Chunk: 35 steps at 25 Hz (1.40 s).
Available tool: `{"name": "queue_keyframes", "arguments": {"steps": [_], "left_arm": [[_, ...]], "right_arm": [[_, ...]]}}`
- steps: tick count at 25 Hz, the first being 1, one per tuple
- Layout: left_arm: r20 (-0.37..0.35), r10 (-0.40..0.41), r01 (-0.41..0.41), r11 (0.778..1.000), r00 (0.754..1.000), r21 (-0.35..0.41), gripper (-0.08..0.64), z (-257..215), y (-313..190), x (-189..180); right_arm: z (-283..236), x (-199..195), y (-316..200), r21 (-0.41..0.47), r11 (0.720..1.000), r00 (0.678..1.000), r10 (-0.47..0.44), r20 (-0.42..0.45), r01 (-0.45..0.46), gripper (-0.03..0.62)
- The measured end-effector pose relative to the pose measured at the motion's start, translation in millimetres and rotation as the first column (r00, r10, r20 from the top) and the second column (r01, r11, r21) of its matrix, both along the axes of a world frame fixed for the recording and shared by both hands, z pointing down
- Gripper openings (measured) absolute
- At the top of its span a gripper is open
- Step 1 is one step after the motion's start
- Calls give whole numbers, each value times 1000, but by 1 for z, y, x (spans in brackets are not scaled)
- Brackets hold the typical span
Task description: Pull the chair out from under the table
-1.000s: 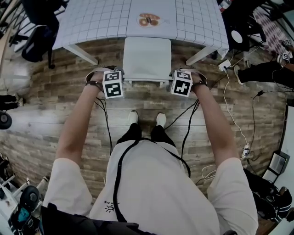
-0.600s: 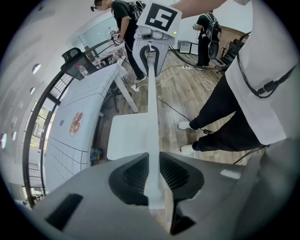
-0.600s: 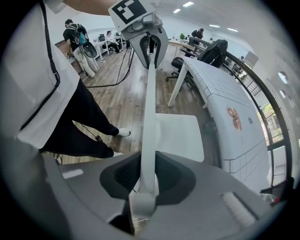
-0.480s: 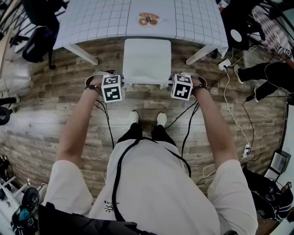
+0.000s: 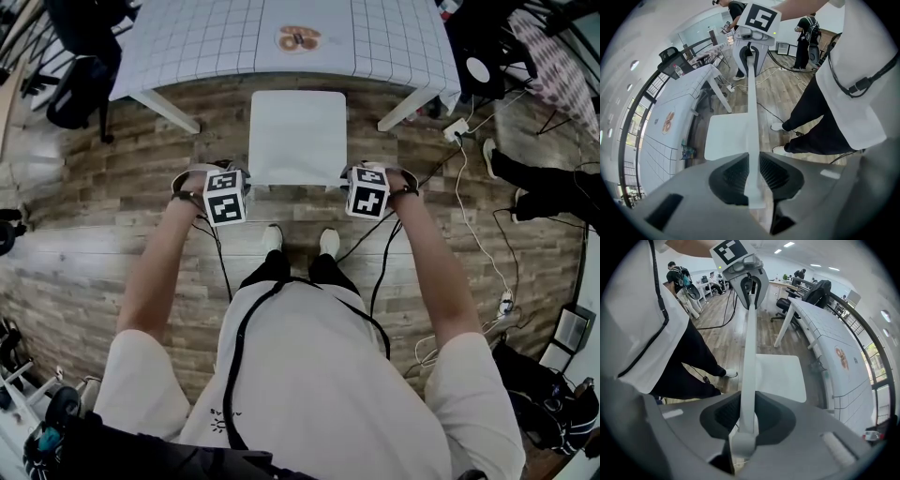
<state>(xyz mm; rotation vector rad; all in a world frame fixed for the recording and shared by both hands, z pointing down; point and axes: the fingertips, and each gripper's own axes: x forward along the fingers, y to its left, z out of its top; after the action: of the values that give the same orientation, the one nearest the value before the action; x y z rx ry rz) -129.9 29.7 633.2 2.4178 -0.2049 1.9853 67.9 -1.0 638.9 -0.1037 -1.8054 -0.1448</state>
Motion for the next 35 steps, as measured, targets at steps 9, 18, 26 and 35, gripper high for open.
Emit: {"name": "queue_keyframes", "arguments": {"steps": [9,18,26,35], "left_arm": [[-6,-9,9,1000,1000,-25,75,-1,57,9],[-17,-27,26,998,999,-62,74,0,114,18],[-18,-27,26,996,999,-89,74,-1,149,23],[-25,-32,29,992,999,-121,81,-1,159,25]], "right_arm": [[0,9,54,-19,1000,1000,-14,1,14,84],[1,18,109,-37,999,1000,-20,-2,20,86],[0,21,146,-64,998,1000,-23,-4,23,87],[0,23,154,-77,997,999,-22,-24,20,94]]}}
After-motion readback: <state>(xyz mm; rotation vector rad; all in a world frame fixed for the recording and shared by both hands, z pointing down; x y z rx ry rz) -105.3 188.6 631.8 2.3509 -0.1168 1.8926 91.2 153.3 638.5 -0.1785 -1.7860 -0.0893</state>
